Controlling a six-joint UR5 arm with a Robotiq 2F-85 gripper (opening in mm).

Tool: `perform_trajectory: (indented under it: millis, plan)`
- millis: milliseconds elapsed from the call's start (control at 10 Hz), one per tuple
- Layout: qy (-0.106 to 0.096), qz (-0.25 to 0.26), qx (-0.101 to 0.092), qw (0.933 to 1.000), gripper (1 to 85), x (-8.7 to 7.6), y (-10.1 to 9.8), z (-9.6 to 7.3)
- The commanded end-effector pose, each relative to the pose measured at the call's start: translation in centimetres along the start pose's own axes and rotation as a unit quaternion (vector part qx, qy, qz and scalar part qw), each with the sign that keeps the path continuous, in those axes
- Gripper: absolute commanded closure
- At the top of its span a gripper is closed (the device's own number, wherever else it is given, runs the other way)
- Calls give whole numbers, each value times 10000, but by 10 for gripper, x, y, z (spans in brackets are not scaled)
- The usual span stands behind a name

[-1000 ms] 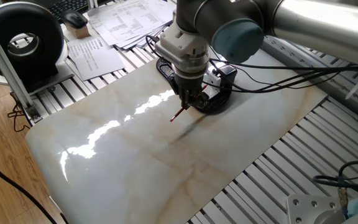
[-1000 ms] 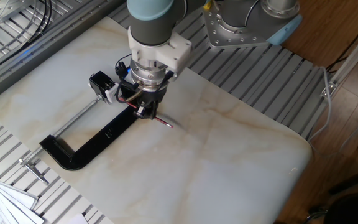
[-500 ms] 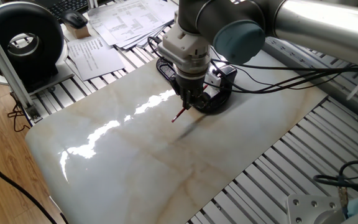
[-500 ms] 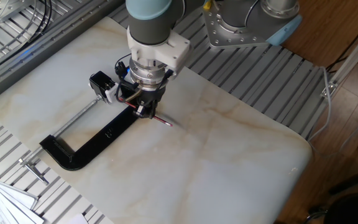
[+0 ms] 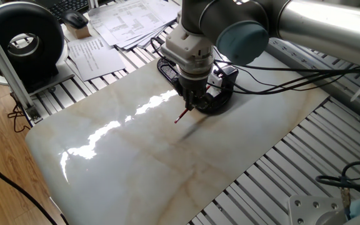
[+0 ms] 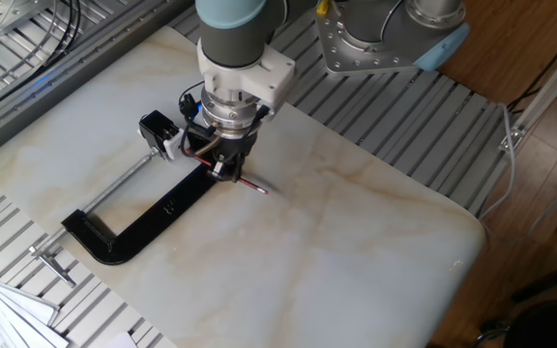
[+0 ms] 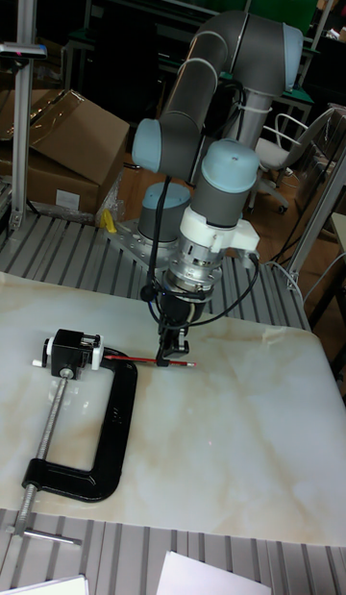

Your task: Insert the pencil into the pencil sharpener

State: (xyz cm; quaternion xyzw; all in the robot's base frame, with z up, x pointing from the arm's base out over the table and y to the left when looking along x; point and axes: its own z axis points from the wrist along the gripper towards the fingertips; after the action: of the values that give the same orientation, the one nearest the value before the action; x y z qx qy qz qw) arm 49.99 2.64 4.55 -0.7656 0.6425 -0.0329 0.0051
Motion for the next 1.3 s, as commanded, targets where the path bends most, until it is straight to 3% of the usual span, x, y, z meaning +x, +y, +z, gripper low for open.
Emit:
perform_trajectory:
  millis: [0, 600, 1200]
  plan:
    - [29, 34, -2, 10000, 847, 3, 2, -3]
    - [96, -8, 25, 10000, 847, 10, 1, -4]
    - [9, -41, 56, 10000, 847, 14, -1, -2]
